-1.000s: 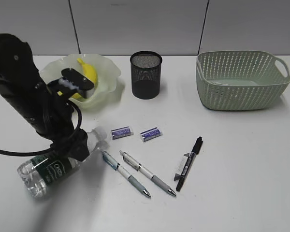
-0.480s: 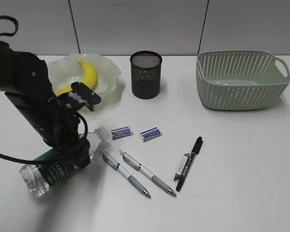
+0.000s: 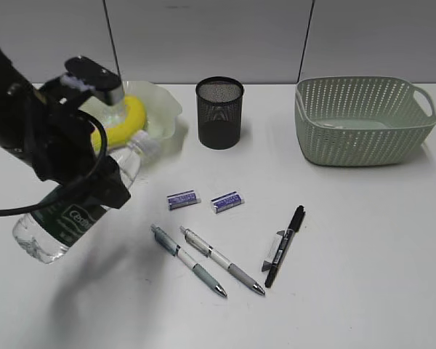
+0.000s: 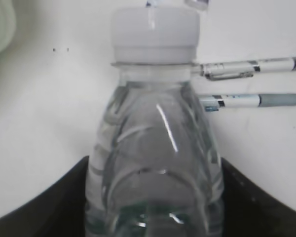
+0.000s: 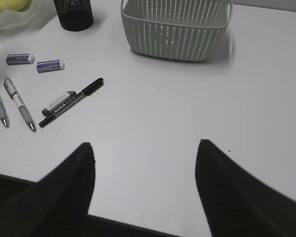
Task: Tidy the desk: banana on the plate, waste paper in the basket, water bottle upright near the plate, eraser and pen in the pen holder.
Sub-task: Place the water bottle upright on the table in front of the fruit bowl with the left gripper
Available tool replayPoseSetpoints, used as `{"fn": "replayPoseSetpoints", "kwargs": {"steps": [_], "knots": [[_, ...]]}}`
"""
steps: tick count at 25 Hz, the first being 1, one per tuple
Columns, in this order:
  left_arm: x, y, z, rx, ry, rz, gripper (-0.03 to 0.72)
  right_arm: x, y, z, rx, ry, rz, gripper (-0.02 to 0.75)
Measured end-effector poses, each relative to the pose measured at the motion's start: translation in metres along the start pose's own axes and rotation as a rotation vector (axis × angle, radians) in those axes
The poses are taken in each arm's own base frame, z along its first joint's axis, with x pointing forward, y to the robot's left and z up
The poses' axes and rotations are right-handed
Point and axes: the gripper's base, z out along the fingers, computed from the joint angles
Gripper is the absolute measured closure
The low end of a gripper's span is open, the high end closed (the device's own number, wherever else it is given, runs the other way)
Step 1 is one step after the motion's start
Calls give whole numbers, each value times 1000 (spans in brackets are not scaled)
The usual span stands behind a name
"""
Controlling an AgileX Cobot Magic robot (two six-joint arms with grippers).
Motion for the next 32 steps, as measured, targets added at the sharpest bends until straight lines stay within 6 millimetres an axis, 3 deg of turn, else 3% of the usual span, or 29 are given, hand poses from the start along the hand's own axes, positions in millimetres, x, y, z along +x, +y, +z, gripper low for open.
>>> {"fn": "replayPoseSetpoints", "kwargs": {"steps": [3,9,15,19,26,32], "knots": [[5,-1,-25,-26,-100,-34,183,0,0,0,0,0,0,234],[26,-7,-49,-79,-311,-119,183,0,0,0,0,-1,0,234],[73,-10,-61,-204,-635,-341,183,0,0,0,0,-1,0,234],[93,-5,-66,-289,-789,-493,183,0,0,0,0,-1,0,234],[90,4,-73,-356,-1009,-544,183,0,0,0,0,-1,0,234],[71,8,-67,-407,-1204,-384,183,0,0,0,0,-1,0,234]]}}
